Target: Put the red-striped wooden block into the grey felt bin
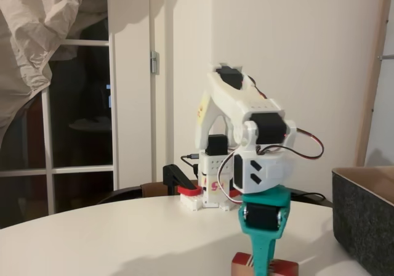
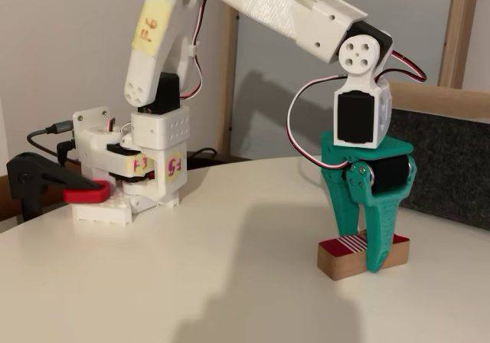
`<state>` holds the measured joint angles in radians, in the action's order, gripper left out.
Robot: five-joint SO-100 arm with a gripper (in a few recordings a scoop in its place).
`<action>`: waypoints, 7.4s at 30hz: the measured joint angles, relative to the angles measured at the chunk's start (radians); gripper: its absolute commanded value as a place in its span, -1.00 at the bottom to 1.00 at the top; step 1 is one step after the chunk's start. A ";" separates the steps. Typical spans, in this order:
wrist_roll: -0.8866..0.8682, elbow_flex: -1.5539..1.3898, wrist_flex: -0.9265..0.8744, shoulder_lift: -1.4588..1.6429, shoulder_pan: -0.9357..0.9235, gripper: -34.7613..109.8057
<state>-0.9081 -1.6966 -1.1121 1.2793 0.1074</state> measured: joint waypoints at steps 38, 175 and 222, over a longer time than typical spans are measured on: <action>-0.275 0.144 0.000 0.318 -0.138 -0.50; -0.503 -0.267 -0.118 0.830 -0.701 -0.26; -0.548 -1.414 0.207 1.921 -0.868 -0.36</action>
<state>-1.4557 -3.1109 -0.9050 3.1999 -0.7609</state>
